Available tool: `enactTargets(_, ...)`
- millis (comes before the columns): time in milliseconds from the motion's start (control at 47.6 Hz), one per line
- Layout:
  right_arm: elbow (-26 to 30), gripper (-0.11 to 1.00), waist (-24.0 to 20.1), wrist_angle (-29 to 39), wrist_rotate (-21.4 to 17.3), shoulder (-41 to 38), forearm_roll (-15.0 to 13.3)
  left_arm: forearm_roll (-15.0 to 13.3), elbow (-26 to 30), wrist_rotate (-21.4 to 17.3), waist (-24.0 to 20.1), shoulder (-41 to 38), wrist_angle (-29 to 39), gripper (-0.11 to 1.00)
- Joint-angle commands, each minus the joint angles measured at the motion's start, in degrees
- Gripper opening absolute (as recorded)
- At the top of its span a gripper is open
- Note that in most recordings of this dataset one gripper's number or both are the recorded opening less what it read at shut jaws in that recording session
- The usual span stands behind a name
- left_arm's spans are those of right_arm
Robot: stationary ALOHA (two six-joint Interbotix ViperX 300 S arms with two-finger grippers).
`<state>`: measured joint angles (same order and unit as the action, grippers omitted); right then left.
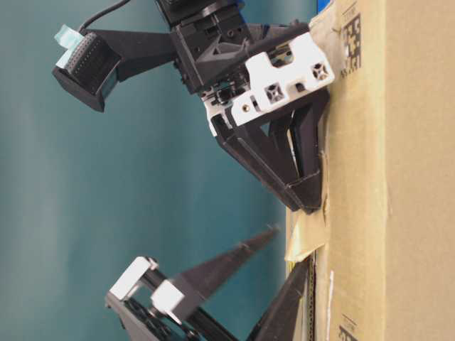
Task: Apply tape along the seams of the closed cardboard box to seal it securely.
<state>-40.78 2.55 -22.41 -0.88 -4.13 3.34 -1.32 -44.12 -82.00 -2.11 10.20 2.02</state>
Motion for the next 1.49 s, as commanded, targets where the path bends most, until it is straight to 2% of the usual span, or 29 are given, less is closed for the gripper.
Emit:
enactTargets(0, 0.6, 0.44, -0.2, 0.2, 0.0, 0.6, 0.1, 0.2, 1.4, -0.1, -0.2, 0.5, 0.1, 0.45)
enactTargets(63, 0.6, 0.44, -0.2, 0.4, 0.0, 0.5, 0.1, 0.3, 1.7, -0.1, -0.2, 0.4, 0.4, 0.5)
enactTargets(504, -0.8, 0.44, -0.3, 0.6, 0.0, 1.3, 0.1, 0.3, 4.7, 0.0, -0.2, 0.4, 8.6, 0.48)
enactTargets(1471, -1.3, 0.44, -0.6, 0.6, 0.0, 1.6, 0.1, 0.4, 3.6, 0.1, -0.2, 2.3, 11.7, 0.48)
